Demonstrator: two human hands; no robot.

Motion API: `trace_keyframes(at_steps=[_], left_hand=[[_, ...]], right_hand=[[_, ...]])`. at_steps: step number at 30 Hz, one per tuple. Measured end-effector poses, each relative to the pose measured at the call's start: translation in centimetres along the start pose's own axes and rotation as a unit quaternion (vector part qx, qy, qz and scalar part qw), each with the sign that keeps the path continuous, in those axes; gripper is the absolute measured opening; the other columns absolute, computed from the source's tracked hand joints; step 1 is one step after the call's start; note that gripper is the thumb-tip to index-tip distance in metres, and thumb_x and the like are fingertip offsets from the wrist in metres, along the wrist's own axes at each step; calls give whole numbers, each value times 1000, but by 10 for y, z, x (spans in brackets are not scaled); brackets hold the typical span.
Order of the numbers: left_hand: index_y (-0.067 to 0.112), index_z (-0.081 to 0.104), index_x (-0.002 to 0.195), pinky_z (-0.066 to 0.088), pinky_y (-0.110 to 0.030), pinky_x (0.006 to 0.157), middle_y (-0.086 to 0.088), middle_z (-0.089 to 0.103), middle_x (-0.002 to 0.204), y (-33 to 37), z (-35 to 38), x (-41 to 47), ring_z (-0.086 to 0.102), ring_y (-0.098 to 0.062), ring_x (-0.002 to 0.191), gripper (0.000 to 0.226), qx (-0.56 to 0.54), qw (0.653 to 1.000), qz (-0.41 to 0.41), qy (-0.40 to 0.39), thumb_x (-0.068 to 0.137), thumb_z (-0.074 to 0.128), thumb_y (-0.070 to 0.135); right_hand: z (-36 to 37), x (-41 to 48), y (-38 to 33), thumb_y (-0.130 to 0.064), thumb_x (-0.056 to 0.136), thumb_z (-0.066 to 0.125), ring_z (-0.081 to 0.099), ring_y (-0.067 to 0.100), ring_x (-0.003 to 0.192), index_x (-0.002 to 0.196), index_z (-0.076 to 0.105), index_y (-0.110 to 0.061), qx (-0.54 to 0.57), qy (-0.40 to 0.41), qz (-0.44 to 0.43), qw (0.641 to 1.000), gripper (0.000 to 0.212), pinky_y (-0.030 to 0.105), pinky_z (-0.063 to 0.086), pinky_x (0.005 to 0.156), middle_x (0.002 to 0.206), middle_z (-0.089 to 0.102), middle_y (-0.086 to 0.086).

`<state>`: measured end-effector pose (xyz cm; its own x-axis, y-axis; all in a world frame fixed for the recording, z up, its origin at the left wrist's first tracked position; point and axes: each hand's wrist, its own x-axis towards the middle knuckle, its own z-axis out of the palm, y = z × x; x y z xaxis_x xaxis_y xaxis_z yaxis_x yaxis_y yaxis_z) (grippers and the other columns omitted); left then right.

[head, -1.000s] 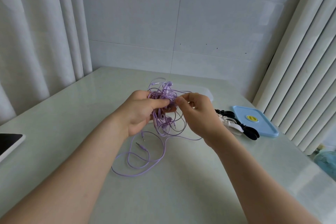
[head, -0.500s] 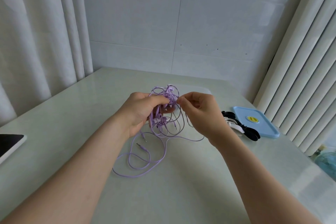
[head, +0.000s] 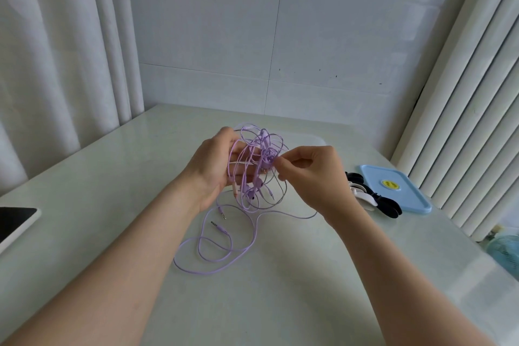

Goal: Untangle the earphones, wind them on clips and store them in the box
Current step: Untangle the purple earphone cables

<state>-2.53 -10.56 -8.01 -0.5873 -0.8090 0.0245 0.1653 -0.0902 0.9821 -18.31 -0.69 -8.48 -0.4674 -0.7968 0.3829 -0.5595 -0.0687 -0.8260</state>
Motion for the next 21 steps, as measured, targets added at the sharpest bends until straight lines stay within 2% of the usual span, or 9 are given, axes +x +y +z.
trace_keyframes(at_steps=[2, 5, 8, 10, 12, 14, 17, 19, 21], left_hand=[[-18, 65, 116, 60, -41, 62, -33, 74, 102, 0, -1, -1, 71, -42, 84, 57, -22, 1000, 11, -6, 97, 26, 19], [-20, 62, 121, 62, -54, 75, -38, 70, 111, 0, -2, -4, 70, -45, 88, 56, -42, 998, 32, -33, 90, 26, 9], [-13, 68, 119, 58, -58, 86, -37, 69, 116, 1, 1, -7, 71, -52, 96, 46, -1, 996, 53, -70, 94, 32, 2], [-8, 70, 119, 61, -58, 85, -31, 72, 116, 1, 3, -8, 71, -55, 98, 43, 31, 993, 71, -88, 100, 31, -5], [-3, 71, 119, 63, -51, 79, -23, 75, 116, -1, 5, -10, 73, -51, 97, 48, 47, 991, 80, -95, 101, 28, -13], [2, 71, 118, 64, -46, 73, -15, 77, 113, -4, 6, -9, 77, -43, 92, 40, 82, 990, 91, -74, 106, 35, -10], [8, 70, 116, 64, -42, 65, -13, 79, 105, -8, 3, -5, 78, -37, 84, 19, 135, 985, 103, -29, 104, 57, 0], [11, 70, 117, 64, -45, 68, -15, 79, 101, -8, 1, -2, 77, -36, 83, 19, 146, 984, 104, -7, 104, 58, 5], [11, 72, 114, 59, -44, 68, -17, 79, 99, -4, 1, -2, 76, -37, 82, 27, 123, 989, 79, 1, 108, 46, 14]], right_hand=[[-2, 0, 0, -21, 87, 75, 49, 9, 49, 75, 80, -18, 8, 11, 22, 1000, 13, 18, 38, 47, 66, 74, 5], [-5, 1, 0, -23, 86, 77, 40, 12, 49, 71, 78, -15, 30, 14, 58, 998, 17, 20, 32, 45, 60, 64, 8], [-7, 2, 1, -26, 85, 80, 36, 16, 53, 71, 77, -10, 56, 19, 87, 994, 22, 22, 30, 45, 62, 55, 4], [-9, 3, 1, -25, 85, 80, 38, 15, 53, 73, 77, -10, 62, 28, 93, 993, 20, 20, 30, 44, 63, 58, 5], [-11, 3, 2, -23, 85, 80, 38, 13, 49, 74, 78, -11, 67, 32, 100, 992, 17, 19, 31, 44, 64, 59, 4], [-11, 4, 2, -26, 84, 83, 40, 14, 53, 73, 79, -14, 64, 26, 107, 992, 17, 24, 33, 48, 63, 57, 2], [-9, 3, 4, -27, 85, 83, 37, 16, 54, 73, 79, -13, 61, -7, 100, 993, 19, 24, 31, 49, 59, 51, 0], [-7, 1, 3, -30, 88, 81, 37, 13, 51, 74, 78, -14, 52, -29, 84, 995, 21, 24, 32, 51, 59, 53, 1], [-4, 0, 3, -35, 86, 82, 44, 9, 48, 76, 79, -17, 22, -20, 65, 997, 21, 24, 36, 52, 60, 62, -3]])
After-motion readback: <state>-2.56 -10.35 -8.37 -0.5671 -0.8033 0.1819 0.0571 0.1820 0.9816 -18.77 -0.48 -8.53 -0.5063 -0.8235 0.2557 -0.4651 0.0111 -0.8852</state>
